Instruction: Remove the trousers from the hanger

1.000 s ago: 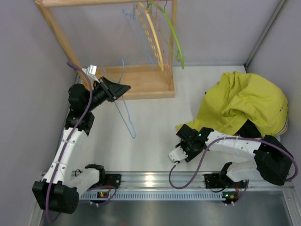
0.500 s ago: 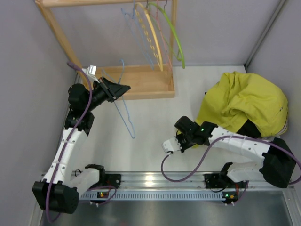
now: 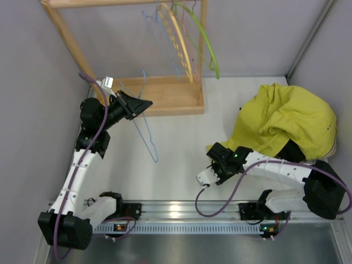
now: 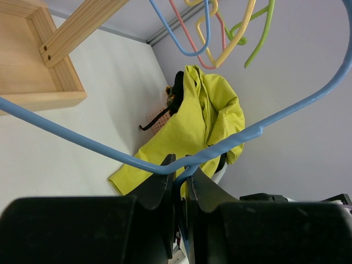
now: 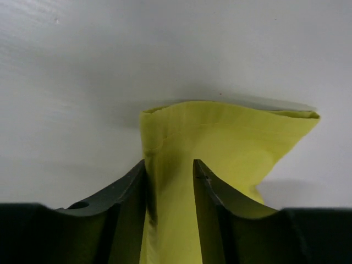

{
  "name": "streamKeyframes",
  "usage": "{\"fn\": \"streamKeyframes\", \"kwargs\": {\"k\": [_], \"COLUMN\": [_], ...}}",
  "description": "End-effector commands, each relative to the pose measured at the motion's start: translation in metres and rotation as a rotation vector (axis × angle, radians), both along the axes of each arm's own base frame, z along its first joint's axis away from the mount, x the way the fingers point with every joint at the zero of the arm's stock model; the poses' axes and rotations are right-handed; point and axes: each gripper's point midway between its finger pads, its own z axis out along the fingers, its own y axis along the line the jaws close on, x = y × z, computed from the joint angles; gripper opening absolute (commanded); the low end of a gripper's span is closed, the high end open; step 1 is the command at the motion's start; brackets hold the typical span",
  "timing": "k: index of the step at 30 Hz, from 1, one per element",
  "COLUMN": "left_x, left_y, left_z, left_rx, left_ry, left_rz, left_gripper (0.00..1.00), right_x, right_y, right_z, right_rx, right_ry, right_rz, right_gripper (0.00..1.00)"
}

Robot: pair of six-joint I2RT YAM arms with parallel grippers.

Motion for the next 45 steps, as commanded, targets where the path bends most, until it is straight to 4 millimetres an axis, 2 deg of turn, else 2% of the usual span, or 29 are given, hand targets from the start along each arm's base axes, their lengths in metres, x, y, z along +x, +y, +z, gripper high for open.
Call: {"fn": "streamKeyframes", "kwargs": {"k": [1, 2, 5, 8, 13, 16, 17, 19, 20, 22, 23, 25, 26, 27, 33, 37, 39, 40, 41, 43, 45], "left_x": [-0.007, -0.007, -0.006, -0.006, -0.006, -0.005, -0.006, -0.005, -0.005, -0.004, -0.003, -0.002, -0.003, -0.002, -0.003, -0.003, -0.002, -0.002, -0.001, 0.001, 0.002], "left_y": [0.001, 0.002, 0.001, 0.001, 0.001, 0.001, 0.001, 0.001, 0.001, 0.001, 0.001, 0.001, 0.001, 0.001, 0.000, 0.000, 0.001, 0.001, 0.000, 0.000, 0.000], "left_z": [0.029, 0.029, 0.026, 0.027, 0.027, 0.029, 0.030, 0.030, 0.028, 0.027, 0.027, 0.027, 0.027, 0.027, 0.028, 0.025, 0.025, 0.024, 0.022, 0.021, 0.020], "left_rx": [0.006, 0.005, 0.005, 0.005, 0.008, 0.012, 0.012, 0.013, 0.013, 0.010, 0.009, 0.006, 0.006, 0.006, 0.005, 0.004, 0.002, 0.001, 0.000, -0.002, -0.002], "left_ry": [-0.110, -0.109, -0.101, -0.102, -0.105, -0.110, -0.111, -0.111, -0.107, -0.099, -0.096, -0.091, -0.091, -0.091, -0.092, -0.086, -0.083, -0.078, -0.070, -0.063, -0.060], "left_rz": [-0.005, -0.004, -0.008, -0.010, -0.008, -0.003, -0.005, -0.005, -0.005, -0.005, -0.005, -0.004, -0.004, -0.004, -0.010, -0.008, -0.006, -0.004, -0.006, -0.006, -0.006], "left_gripper": [0.00, 0.00, 0.00, 0.00, 0.00, 0.00, 0.00, 0.00, 0.00, 0.00, 0.00, 0.00, 0.00, 0.00, 0.00, 0.00, 0.00, 0.00, 0.00, 0.00, 0.00], "right_x": [-0.001, -0.002, -0.002, -0.002, 0.009, 0.014, 0.018, 0.019, 0.027, 0.027, 0.035, 0.036, 0.039, 0.038, 0.043, 0.065, 0.072, 0.081, 0.082, 0.091, 0.096], "right_y": [-0.012, -0.014, -0.019, -0.022, -0.026, -0.028, -0.021, -0.011, 0.003, 0.016, 0.029, 0.040, 0.047, 0.050, 0.047, 0.027, 0.023, 0.011, 0.009, -0.003, -0.011], "right_z": [-0.002, -0.003, -0.008, -0.017, -0.036, -0.040, -0.033, -0.022, -0.002, 0.016, 0.040, 0.058, 0.078, 0.084, 0.129, 0.169, 0.198, 0.207, 0.221, 0.240, 0.250], "right_rx": [-0.074, -0.085, -0.108, -0.120, -0.137, -0.139, -0.110, -0.059, 0.001, 0.075, 0.144, 0.222, 0.283, 0.318, 0.527, 0.720, 0.844, 0.882, 0.943, 1.008, 1.076], "right_ry": [0.001, 0.004, 0.001, -0.005, -0.076, -0.097, -0.114, -0.110, -0.128, -0.110, -0.140, -0.139, -0.157, -0.145, -0.148, -0.147, -0.140, -0.157, -0.149, -0.176, -0.161], "right_rz": [0.005, 0.001, 0.004, 0.007, 0.019, 0.000, -0.006, -0.043, -0.059, -0.101, -0.113, -0.146, -0.159, -0.180, -0.304, -0.487, -0.550, -0.605, -0.631, -0.681, -0.759], "right_gripper": [0.40, 0.50, 0.60, 0.64, 0.56, 0.41, 0.30, 0.20, 0.11, 0.05, 0.01, 0.00, 0.00, 0.00, 0.00, 0.00, 0.00, 0.00, 0.00, 0.00, 0.00]}}
